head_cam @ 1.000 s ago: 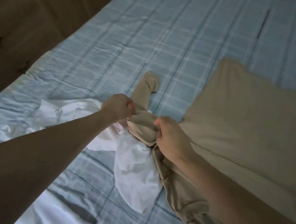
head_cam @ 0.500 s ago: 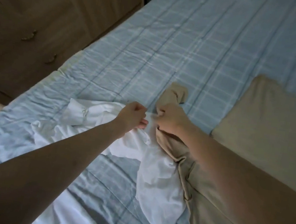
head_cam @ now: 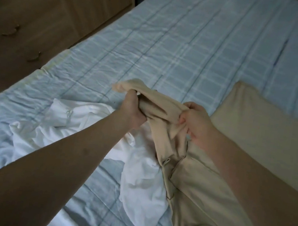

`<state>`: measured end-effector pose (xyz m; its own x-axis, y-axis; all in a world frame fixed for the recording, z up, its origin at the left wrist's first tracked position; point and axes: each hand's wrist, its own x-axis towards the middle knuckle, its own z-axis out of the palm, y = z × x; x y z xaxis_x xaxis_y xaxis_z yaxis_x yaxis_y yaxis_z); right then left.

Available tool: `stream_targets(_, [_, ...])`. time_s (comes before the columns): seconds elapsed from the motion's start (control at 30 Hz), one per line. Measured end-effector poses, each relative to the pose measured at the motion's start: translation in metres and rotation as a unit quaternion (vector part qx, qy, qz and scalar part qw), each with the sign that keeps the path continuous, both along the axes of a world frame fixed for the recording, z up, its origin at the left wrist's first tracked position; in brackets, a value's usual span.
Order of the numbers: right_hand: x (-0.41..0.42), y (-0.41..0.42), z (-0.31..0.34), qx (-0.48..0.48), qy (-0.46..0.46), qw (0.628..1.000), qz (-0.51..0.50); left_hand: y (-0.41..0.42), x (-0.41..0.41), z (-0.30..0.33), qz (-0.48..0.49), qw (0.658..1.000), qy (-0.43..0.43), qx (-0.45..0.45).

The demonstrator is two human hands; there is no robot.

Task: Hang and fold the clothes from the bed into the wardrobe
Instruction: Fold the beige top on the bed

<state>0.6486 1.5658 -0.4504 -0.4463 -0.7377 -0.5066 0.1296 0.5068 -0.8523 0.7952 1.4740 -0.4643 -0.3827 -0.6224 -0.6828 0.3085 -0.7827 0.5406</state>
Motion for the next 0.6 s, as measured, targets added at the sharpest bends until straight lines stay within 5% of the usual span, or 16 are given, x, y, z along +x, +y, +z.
stream_targets(0.07, [0.000,0.004,-0.005,0.027,0.037,0.999,-0.013,-0.002,0.000,0.003,0.023,0.999,-0.022,-0.008])
stream_targets(0.13, [0.004,0.006,-0.013,0.020,0.052,0.998,-0.043,-0.001,0.001,0.006,-0.016,0.988,-0.138,-0.067])
stream_targets(0.23, [0.009,0.014,-0.019,-0.001,0.204,0.978,-0.039,0.002,0.004,0.007,-0.024,0.925,-0.340,-0.165])
stream_targets(0.33, [0.015,0.020,-0.007,-0.059,0.278,0.958,-0.030,0.012,0.000,0.020,-0.014,0.844,-0.431,-0.318])
stream_targets(0.4, [0.016,0.023,0.012,-0.094,0.195,0.976,-0.039,0.022,-0.011,0.035,-0.019,0.804,-0.427,-0.414])
stream_targets(0.5, [0.014,0.035,0.047,-0.118,-0.072,0.990,0.033,0.031,-0.033,0.048,0.003,0.776,-0.432,-0.460])
stream_targets(0.6, [0.001,0.055,0.062,-0.115,-0.180,0.975,0.064,0.042,-0.053,0.053,-0.036,0.791,-0.409,-0.455])
